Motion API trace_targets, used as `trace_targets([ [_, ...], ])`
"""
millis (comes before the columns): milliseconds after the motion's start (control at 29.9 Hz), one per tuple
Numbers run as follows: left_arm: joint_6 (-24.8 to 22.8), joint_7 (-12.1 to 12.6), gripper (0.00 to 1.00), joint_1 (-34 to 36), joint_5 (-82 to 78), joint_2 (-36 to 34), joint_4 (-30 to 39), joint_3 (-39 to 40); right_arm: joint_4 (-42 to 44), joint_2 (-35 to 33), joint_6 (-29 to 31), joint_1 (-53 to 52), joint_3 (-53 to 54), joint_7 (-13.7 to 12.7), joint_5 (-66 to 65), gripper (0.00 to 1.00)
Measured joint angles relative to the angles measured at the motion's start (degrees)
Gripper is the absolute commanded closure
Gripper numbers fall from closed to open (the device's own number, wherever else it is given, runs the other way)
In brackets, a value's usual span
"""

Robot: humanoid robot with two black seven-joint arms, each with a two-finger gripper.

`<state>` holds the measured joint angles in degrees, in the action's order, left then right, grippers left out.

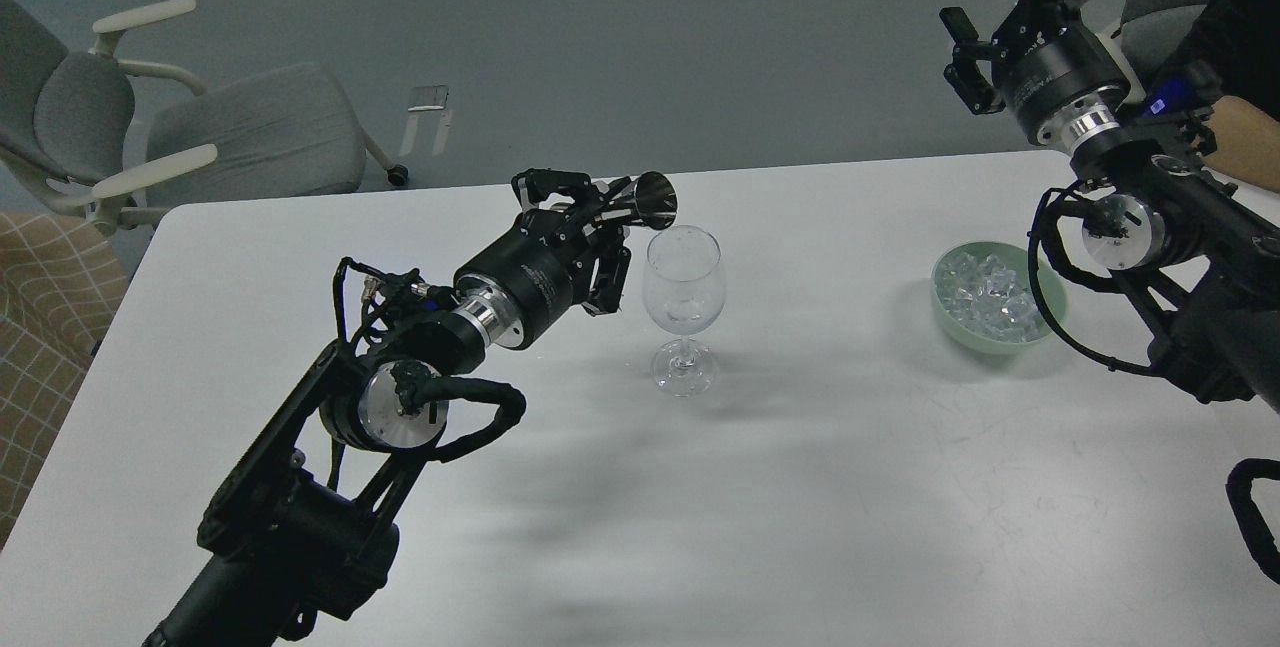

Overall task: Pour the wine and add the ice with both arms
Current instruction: 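Tilt the jigger with the left gripper to pour into the glass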

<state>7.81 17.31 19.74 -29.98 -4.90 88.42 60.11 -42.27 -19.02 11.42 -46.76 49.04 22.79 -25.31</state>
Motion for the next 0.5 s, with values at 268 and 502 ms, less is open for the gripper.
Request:
trace_targets([
  [268, -0.83, -0.06, 1.0, 0.03, -3.91, -0.65, 0.0, 0.0, 0.03, 0.0, 0.0, 0.0, 0.0, 0.0, 0.0, 0.0],
  [502, -2.57, -0.09, 1.0, 0.2, -7.49, -1.73, 0.18, 0.0, 0.06, -0.03, 0.0, 0.01, 0.0, 0.0, 0.0, 0.0],
])
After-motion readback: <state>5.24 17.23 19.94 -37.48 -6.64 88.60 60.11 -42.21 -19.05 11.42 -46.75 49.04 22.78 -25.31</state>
